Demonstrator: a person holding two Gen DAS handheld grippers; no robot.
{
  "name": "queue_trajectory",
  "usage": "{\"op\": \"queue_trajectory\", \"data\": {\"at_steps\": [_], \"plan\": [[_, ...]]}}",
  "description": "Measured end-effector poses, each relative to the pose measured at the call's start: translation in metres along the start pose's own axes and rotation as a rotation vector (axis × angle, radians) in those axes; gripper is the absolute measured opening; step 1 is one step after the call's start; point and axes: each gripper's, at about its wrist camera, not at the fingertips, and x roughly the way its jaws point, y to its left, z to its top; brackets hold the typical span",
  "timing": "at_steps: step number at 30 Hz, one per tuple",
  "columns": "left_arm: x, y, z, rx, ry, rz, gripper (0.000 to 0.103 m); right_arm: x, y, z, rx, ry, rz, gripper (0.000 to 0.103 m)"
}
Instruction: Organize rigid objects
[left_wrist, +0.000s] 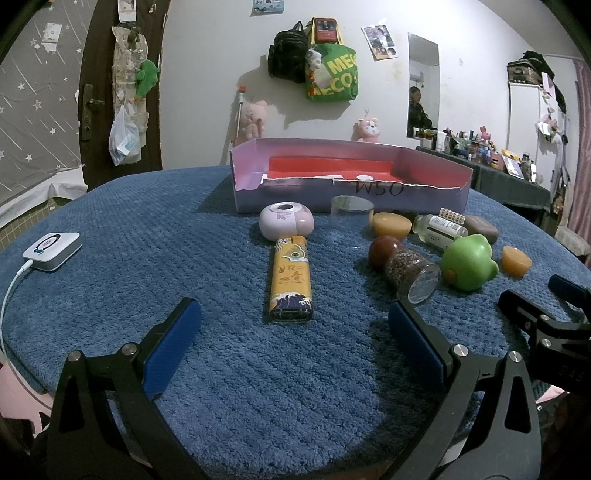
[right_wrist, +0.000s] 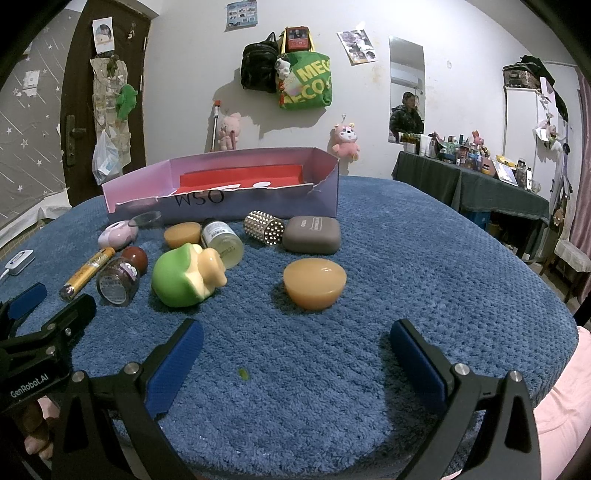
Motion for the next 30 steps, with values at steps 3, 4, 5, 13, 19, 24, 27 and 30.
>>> {"op": "queue_trajectory", "data": {"at_steps": [3,4,5,13,19,24,27,30], "plan": [[0.000,0.000,0.000,0.000,0.000,0.000,0.103,0.000,0.000,0.000,0.000,0.000,0.000,0.103],[0.000,0.000,0.000,0.000,-0.002,-0.001,0.103,-0.001,-0.001,0.000,0.000,0.001,0.000,0.103],[0.000,0.000,0.000,0.000,-0.003,0.000,0.103,0.000,0.000,0.000,0.000,0.001,0.000,0.103],[-0.001,-0.002,0.006,0.010,-0.019,0.001,0.103,0.000,0.001,0.000,0.004,-0.011,0.005,0.103],[0.001,0.003,0.017,-0.005,-0.016,-0.001,0.103,-0.005,0.001,0.013,0.000,-0.046,-0.007,0.103],[0.012,0.008,0.033,-0.018,0.037,-0.004,0.103,0.001,-0.006,0.029,0.010,-0.041,-0.024,0.103],[0.021,0.011,0.041,-0.023,0.096,-0.001,0.103,0.009,-0.011,0.038,0.018,-0.008,-0.029,0.103],[0.033,0.015,0.050,-0.025,0.164,-0.002,0.103,0.019,-0.015,0.045,0.012,0.046,-0.022,0.103]]}}
